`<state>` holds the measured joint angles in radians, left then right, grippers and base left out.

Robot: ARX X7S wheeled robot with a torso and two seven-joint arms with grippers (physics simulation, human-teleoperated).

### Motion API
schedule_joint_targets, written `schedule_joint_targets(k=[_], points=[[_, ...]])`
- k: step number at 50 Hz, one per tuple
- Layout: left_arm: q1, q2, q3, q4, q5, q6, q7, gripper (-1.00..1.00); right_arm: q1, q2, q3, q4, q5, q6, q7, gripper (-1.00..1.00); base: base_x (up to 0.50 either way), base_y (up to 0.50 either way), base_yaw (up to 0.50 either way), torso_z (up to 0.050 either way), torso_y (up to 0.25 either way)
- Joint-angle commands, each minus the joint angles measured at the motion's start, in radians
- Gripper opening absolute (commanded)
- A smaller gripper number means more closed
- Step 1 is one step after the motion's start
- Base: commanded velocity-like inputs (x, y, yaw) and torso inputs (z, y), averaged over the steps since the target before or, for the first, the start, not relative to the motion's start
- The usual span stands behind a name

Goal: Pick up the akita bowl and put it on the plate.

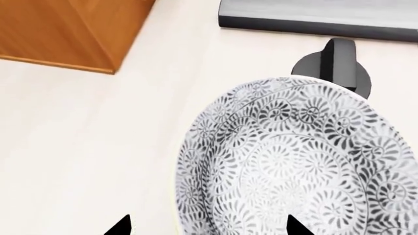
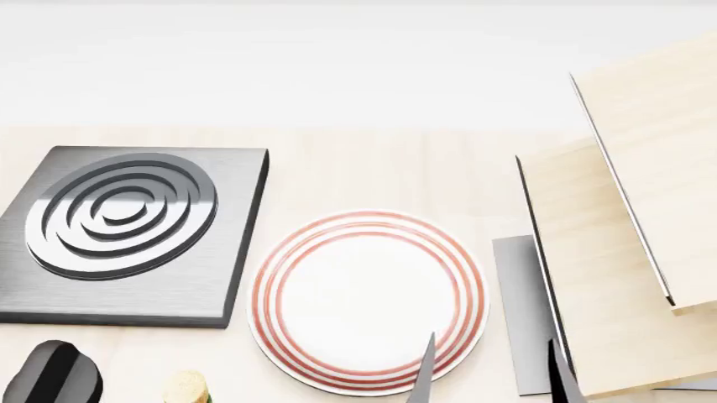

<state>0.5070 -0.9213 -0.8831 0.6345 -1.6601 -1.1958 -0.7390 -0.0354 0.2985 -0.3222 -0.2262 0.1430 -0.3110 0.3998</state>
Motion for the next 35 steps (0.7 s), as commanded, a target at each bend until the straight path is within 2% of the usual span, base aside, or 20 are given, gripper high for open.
schedule_joint_targets(k=[1, 19, 29, 35], points=[[-0.004, -0.019, 0.019, -0.031, -0.017, -0.007, -0.017, 1.0, 0.003, 0.001, -0.005, 0.009, 0.001, -0.003, 0.002, 1.0, 0.0, 0.0, 0.0, 0.0, 0.0], [-0.059, -0.082, 0.106, -0.101, -0.071, 0.011, -0.063, 1.0, 0.009, 0.003, -0.012, 0.028, 0.006, -0.009, 0.002, 1.0, 0.0, 0.0, 0.0, 0.0, 0.0], [-0.132, -0.149, 0.222, -0.171, -0.119, 0.045, -0.103, 1.0, 0.01, 0.003, -0.017, 0.036, 0.005, -0.012, 0.004, 1.0, 0.0, 0.0, 0.0, 0.0, 0.0], [-0.226, -0.211, 0.371, -0.236, -0.155, 0.082, -0.119, 1.0, 0.01, 0.005, -0.019, 0.039, 0.008, -0.016, 0.005, 1.0, 0.0, 0.0, 0.0, 0.0, 0.0]])
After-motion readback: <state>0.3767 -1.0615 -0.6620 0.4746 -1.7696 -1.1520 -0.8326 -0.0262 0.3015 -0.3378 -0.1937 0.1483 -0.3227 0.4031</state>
